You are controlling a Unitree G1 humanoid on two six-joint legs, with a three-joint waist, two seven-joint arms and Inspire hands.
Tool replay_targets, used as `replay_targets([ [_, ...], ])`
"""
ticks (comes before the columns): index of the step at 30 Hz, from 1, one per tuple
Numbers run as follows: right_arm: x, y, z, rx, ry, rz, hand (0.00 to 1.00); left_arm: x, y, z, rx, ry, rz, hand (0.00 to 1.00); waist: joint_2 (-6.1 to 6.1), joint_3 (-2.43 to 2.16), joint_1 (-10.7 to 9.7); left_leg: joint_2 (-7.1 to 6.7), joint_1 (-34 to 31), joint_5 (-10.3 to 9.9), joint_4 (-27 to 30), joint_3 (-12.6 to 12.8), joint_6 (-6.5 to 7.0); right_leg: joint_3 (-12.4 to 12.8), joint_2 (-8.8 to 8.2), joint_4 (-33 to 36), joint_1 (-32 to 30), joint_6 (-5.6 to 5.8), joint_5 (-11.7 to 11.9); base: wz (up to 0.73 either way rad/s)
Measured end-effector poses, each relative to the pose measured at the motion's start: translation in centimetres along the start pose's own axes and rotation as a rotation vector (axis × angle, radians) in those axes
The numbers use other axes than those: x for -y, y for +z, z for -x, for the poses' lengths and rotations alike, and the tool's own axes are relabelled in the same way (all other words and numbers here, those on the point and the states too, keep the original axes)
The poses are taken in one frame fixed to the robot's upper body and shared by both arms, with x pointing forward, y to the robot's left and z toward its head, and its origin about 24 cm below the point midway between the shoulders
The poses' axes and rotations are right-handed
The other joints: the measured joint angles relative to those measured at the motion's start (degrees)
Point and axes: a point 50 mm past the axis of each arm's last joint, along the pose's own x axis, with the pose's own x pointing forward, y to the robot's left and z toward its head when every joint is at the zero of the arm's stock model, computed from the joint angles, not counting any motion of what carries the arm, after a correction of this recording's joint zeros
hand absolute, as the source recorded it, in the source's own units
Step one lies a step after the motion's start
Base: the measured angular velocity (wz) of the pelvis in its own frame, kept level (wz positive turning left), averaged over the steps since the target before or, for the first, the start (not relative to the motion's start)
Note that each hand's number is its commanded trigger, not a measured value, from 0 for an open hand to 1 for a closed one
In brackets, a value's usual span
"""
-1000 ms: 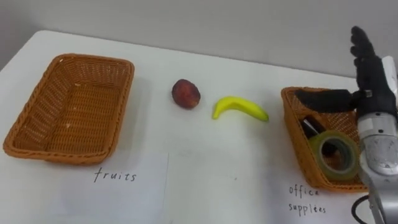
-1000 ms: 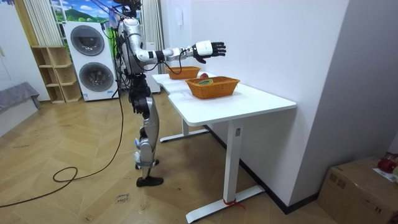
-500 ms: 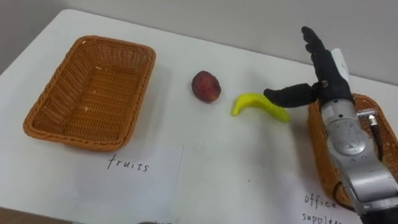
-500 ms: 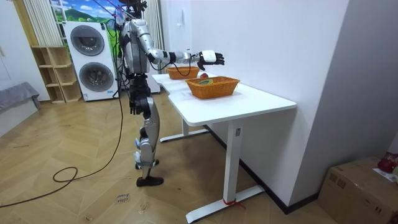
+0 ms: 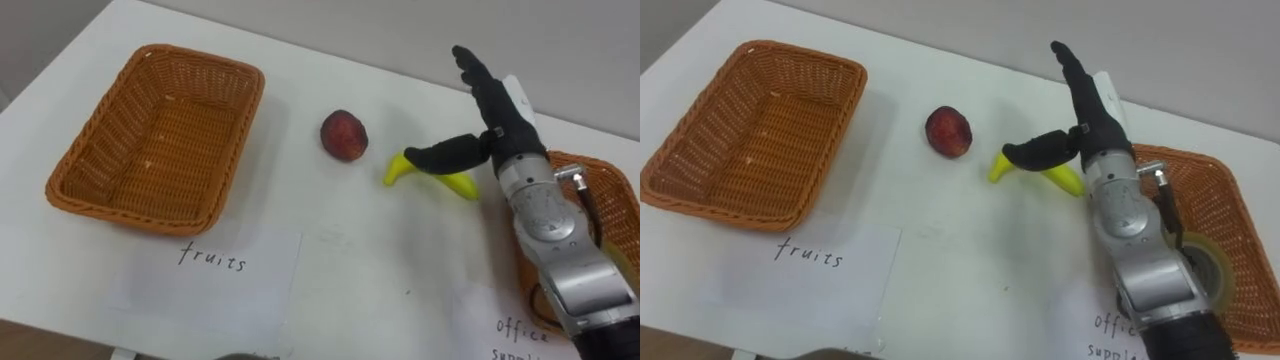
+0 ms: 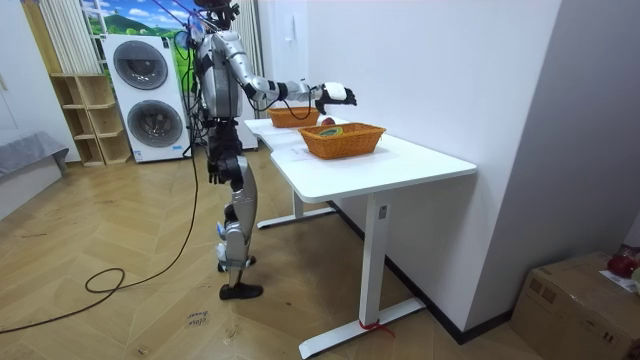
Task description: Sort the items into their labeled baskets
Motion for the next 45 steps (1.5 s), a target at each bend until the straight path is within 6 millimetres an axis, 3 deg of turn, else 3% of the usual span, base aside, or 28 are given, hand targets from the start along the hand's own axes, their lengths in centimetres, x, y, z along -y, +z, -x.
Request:
replay_targets([
  [4,0.5,-0.1,0.0,0.004,0.025,0.088,0.00,-0.2,0.1,0.0,0.006,0.005,0.000,0.00,-0.44,-0.29,0.3,-0.13,0.1,0.1,0.0,0.0,0.11,-0.1,-0.12,0.0,0.0,0.00,0.0,0.00],
  [18,-0.3,-0.6,0.3,-0.014,0.168,0.174,0.00,-0.2,-0.6,0.0,-0.022,-0.004,-0.016,0.00,0.00,0.10,1.3,-0.18,0.5,0.2,-0.2,-0.3,0.09,-1.0,-0.19,-0.2,1.1,0.01,0.0,0.01],
  [25,-0.1,-1.2,0.3,-0.039,0.203,0.263,0.00,0.1,-0.8,0.1,-0.029,-0.014,-0.036,0.00,0.03,0.60,1.3,-0.19,0.3,0.3,-0.4,-0.7,-0.01,-1.7,-0.16,-0.2,1.0,0.01,0.0,0.02],
  [32,0.0,-2.0,0.4,-0.063,0.261,0.397,0.00,0.1,-0.4,0.1,-0.009,-0.017,-0.049,0.00,-1.09,0.45,1.4,-0.28,-0.3,0.3,-0.4,-1.3,-0.01,-2.1,-0.11,-0.9,0.9,0.01,0.0,0.04],
  [41,0.8,-3.5,0.3,-0.135,0.280,0.501,0.00,-0.2,-0.2,0.0,-0.003,-0.023,-0.045,0.00,-0.93,0.68,1.6,-0.27,-0.8,0.3,0.1,-1.6,-0.02,-2.3,-0.15,-0.9,0.6,0.01,0.0,0.02],
  [45,1.4,-4.3,0.1,-0.187,0.274,0.515,0.00,-0.2,0.2,-0.1,0.005,-0.022,-0.044,0.00,-1.12,0.54,1.5,-0.28,-1.8,0.3,0.7,-1.6,-0.02,-2.4,-0.17,-0.9,-0.1,0.00,0.0,0.00],
])
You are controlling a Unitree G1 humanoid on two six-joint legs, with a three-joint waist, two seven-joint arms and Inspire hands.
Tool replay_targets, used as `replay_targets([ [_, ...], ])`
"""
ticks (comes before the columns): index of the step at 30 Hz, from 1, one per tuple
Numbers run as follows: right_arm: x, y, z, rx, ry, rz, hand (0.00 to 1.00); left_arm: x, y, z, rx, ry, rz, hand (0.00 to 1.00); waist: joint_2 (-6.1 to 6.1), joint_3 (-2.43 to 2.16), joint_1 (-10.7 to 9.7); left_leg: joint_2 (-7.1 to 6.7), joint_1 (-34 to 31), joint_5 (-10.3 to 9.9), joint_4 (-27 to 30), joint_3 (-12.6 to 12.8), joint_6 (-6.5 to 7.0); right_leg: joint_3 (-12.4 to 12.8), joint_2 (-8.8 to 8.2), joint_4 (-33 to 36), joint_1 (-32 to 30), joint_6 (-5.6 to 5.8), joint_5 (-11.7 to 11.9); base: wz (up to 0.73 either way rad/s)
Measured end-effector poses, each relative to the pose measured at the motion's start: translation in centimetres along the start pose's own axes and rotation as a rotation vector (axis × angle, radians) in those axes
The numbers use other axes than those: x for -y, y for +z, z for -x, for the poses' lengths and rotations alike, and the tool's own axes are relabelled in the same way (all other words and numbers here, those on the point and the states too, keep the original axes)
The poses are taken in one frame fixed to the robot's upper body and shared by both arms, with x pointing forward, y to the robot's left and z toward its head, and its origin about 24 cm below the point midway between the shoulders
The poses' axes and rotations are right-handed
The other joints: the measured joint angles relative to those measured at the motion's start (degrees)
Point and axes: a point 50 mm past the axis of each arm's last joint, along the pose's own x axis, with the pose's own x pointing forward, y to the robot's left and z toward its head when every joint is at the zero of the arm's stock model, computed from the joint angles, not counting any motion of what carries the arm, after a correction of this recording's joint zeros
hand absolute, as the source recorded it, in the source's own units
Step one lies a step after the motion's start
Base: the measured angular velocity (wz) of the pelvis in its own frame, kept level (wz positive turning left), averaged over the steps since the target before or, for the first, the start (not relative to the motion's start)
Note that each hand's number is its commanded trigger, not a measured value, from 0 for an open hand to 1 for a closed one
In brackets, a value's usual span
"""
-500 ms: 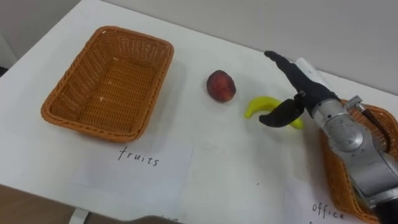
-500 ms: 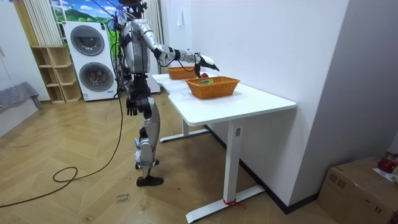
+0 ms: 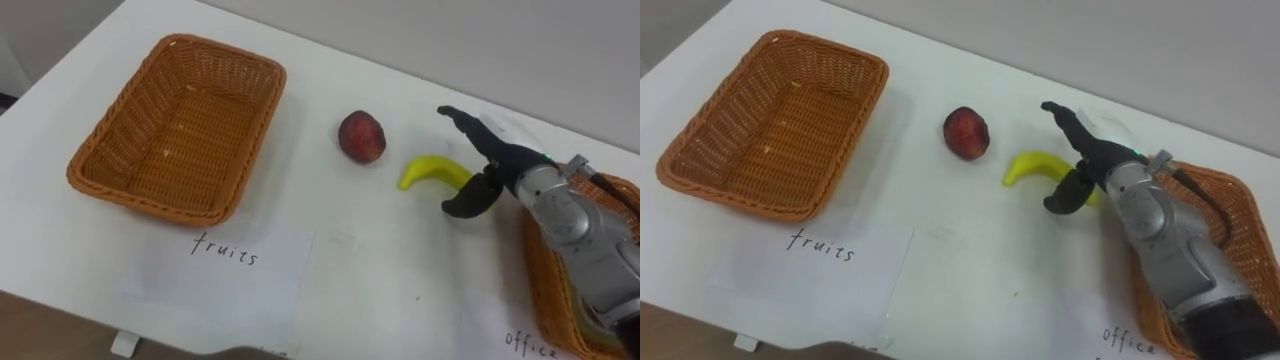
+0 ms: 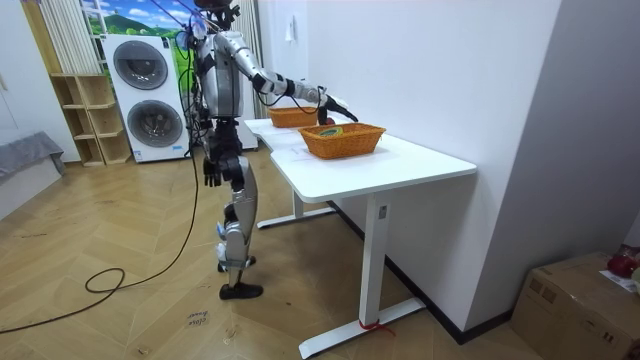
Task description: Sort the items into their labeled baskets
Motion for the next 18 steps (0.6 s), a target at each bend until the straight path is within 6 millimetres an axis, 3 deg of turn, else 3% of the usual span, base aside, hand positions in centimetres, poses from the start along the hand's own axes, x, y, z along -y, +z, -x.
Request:
replay_targets([
  [5,-0.1,-0.4,0.0,-0.029,0.013,0.004,0.00,-0.1,0.3,0.0,0.006,0.003,0.001,0.00,0.43,0.31,0.0,0.00,-0.2,0.0,0.1,0.1,-0.01,0.0,0.00,0.0,-0.2,-0.01,0.0,0.00],
  [18,-0.7,-2.0,-0.1,-0.109,0.055,0.038,0.00,-0.2,0.8,-0.1,0.011,0.014,0.002,0.00,0.42,0.14,1.5,-0.05,-0.8,0.0,0.4,-0.6,-0.02,-0.9,-0.02,0.0,-0.3,-0.02,0.0,0.03],
])
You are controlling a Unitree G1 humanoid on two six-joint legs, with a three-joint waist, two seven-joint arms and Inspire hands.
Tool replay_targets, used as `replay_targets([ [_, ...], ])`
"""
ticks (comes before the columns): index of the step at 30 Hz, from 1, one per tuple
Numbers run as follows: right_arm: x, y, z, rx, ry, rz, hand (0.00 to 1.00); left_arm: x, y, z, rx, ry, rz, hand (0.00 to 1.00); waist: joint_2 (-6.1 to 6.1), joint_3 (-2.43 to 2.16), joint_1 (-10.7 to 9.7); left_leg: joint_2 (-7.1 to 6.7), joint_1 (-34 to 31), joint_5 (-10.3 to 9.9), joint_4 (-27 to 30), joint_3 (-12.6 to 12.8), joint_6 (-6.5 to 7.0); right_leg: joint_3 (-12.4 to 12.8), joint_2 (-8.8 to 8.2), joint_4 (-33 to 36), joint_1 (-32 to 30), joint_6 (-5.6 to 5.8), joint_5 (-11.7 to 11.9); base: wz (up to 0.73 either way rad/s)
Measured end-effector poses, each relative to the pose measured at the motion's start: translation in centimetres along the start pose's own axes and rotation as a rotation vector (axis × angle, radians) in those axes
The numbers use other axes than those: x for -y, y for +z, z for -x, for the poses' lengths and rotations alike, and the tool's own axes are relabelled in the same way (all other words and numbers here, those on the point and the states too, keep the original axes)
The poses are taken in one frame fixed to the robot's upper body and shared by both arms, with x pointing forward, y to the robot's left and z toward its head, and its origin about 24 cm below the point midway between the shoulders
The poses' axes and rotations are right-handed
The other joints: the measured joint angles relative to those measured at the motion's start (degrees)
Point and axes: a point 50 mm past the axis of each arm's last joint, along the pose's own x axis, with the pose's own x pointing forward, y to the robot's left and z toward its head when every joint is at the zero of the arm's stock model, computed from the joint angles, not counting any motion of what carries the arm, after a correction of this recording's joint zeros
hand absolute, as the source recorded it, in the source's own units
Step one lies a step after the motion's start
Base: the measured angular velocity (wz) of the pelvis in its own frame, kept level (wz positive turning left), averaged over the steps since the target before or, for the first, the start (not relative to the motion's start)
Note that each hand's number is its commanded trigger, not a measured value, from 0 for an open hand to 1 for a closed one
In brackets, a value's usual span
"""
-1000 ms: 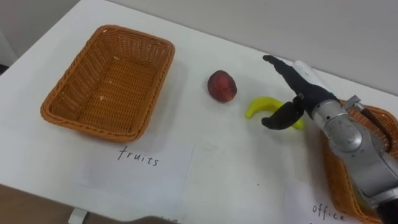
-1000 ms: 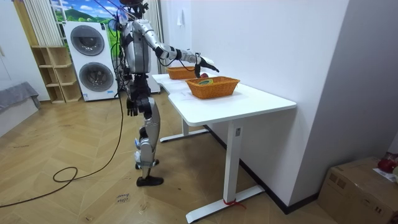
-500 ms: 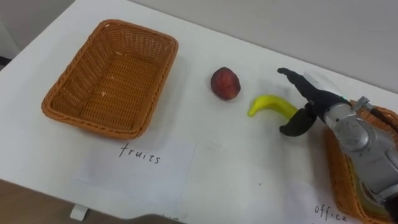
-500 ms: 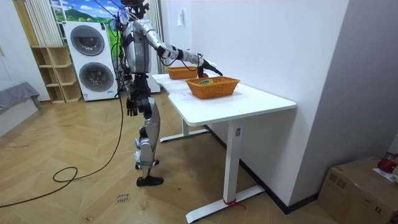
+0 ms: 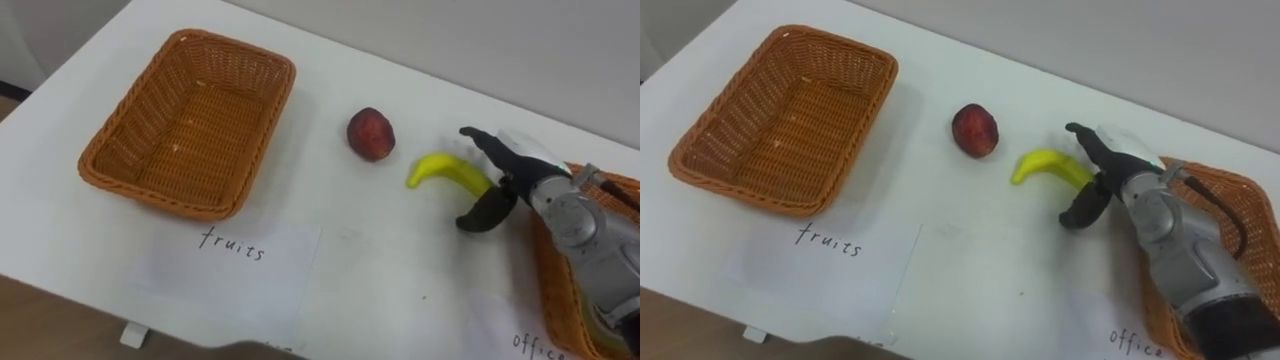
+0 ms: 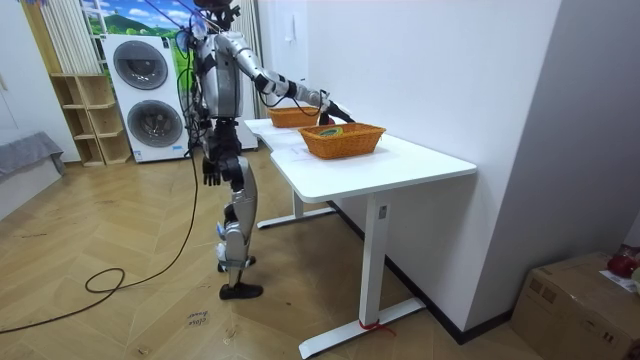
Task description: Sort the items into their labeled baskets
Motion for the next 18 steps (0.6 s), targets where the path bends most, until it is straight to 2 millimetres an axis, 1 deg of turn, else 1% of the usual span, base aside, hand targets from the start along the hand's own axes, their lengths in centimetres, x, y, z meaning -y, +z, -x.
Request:
replay_targets([
  [2,-0.11,-0.25,-0.03,-0.011,0.006,-0.001,0.00,-0.02,0.06,-0.01,0.001,0.001,0.000,0.00,0.13,0.09,0.0,-0.08,0.0,0.0,0.0,-0.4,0.00,-0.4,-0.03,0.0,0.3,0.00,0.0,0.09],
  [8,-0.05,-0.48,-0.23,-0.028,0.023,-0.001,0.00,-0.08,0.22,-0.04,0.004,0.002,-0.001,0.00,0.16,0.12,0.4,-0.13,0.0,0.1,-0.1,-0.6,-0.08,-0.5,-0.04,0.0,0.4,0.00,0.0,0.02],
  [15,-0.10,-0.47,-0.24,-0.026,0.028,0.000,0.00,-0.08,0.33,-0.04,0.013,0.000,-0.018,0.00,0.16,0.14,1.3,-0.13,0.0,0.1,0.0,-0.6,-0.10,-0.6,-0.06,0.1,0.5,0.00,0.0,0.00],
  [18,-0.12,-0.08,-0.44,-0.015,0.034,0.013,0.00,-0.32,0.43,-0.09,0.015,0.005,-0.020,0.00,0.12,0.18,1.3,-0.11,0.1,0.1,0.0,-0.7,-0.11,-0.8,-0.06,0.1,0.5,0.00,0.0,0.00],
])
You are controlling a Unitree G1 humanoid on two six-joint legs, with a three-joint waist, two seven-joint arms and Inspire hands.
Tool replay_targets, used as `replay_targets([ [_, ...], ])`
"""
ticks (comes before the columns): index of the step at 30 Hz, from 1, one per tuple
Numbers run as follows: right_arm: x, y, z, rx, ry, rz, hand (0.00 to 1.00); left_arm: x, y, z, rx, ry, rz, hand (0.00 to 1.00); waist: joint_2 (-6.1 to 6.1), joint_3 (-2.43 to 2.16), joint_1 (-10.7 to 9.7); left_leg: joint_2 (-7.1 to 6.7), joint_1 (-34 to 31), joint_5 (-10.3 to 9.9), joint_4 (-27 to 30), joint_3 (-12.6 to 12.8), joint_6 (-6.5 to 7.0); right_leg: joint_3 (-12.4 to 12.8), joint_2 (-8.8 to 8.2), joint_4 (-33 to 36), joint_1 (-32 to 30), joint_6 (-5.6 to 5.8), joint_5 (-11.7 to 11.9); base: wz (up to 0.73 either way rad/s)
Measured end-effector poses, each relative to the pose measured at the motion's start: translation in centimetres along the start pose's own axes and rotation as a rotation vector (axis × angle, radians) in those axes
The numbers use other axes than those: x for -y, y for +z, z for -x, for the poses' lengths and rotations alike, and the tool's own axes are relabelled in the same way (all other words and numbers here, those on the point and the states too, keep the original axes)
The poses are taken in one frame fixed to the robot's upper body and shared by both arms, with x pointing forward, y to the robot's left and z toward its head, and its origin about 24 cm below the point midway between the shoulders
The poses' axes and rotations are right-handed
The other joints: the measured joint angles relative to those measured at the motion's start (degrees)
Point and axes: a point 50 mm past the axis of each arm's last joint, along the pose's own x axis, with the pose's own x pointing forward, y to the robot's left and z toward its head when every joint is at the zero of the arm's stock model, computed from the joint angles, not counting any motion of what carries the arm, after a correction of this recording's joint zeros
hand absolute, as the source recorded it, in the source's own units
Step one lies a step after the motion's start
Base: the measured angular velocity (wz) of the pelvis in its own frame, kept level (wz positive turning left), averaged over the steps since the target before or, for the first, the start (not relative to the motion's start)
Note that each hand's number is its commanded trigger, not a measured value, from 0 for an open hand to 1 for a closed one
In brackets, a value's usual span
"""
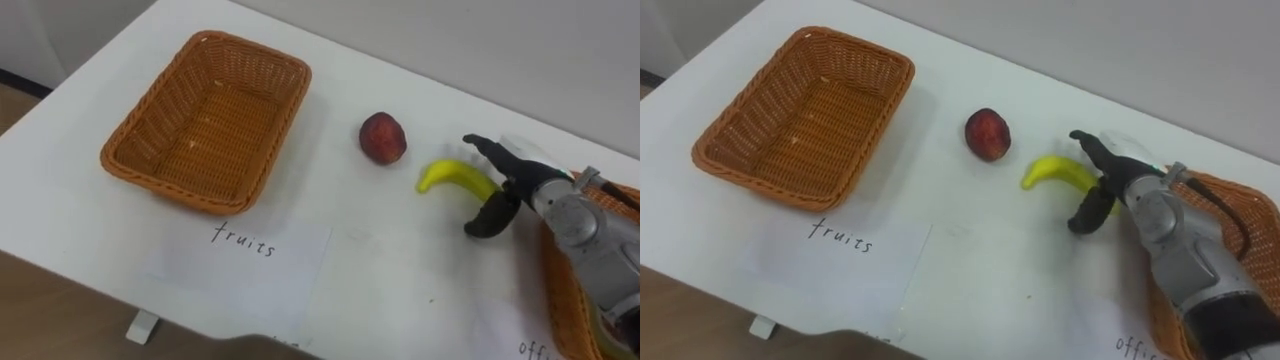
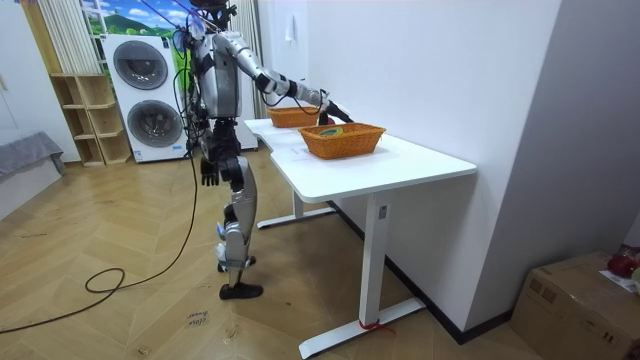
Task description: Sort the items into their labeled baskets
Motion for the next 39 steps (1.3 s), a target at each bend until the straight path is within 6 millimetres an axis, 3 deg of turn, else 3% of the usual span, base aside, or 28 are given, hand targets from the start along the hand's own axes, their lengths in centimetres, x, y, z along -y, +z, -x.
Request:
replay_targets([
  [4,-0.4,0.7,0.0,0.035,0.016,0.020,0.00,-0.4,0.3,-0.1,0.015,0.003,-0.019,0.00,-0.06,0.05,0.0,0.03,0.1,0.0,0.0,-0.1,-0.01,-1.3,-0.04,0.0,0.2,0.00,0.0,0.00],
  [16,-0.6,1.9,0.2,0.079,0.047,0.078,0.00,0.2,0.7,0.0,0.048,-0.035,-0.061,0.00,0.03,0.09,0.1,0.18,0.0,0.1,-0.4,-0.2,-0.25,-1.2,0.12,-0.1,-0.1,0.00,0.0,0.00],
  [28,-1.6,2.2,0.3,0.089,0.146,0.132,0.00,0.0,0.9,0.0,0.055,-0.030,-0.067,0.00,-0.77,-0.35,0.3,0.27,1.9,0.5,-1.5,0.1,-0.47,-0.7,0.26,-0.2,0.6,-0.02,0.0,-0.02],
  [29,-1.7,2.2,0.3,0.088,0.153,0.135,0.09,0.0,0.9,0.0,0.056,-0.030,-0.067,0.00,-0.79,-0.33,0.3,0.27,1.9,0.5,-1.6,0.0,-0.47,-0.7,0.27,-0.2,0.7,-0.02,0.0,0.00],
  [30,-1.8,2.1,0.3,0.086,0.158,0.137,0.73,0.0,1.0,0.0,0.057,-0.030,-0.067,0.00,-0.80,-0.33,0.3,0.26,1.9,0.5,-1.6,-0.1,-0.47,-0.7,0.27,-0.2,0.8,-0.02,0.0,0.00],
  [31,-1.8,2.1,0.3,0.084,0.170,0.142,1.00,0.0,1.1,0.0,0.060,-0.030,-0.067,0.00,-0.81,-0.33,0.3,0.26,2.0,0.5,-1.7,-0.1,-0.48,-0.7,0.28,-0.2,0.8,-0.02,0.0,0.00],
  [39,-1.6,1.9,0.3,0.071,0.169,0.144,1.00,0.2,1.4,-0.1,0.068,-0.057,-0.069,0.00,-0.74,-0.28,1.2,0.25,2.7,0.5,-2.0,0.1,-0.51,-0.8,0.26,-0.2,1.4,-0.02,0.0,0.00],
])
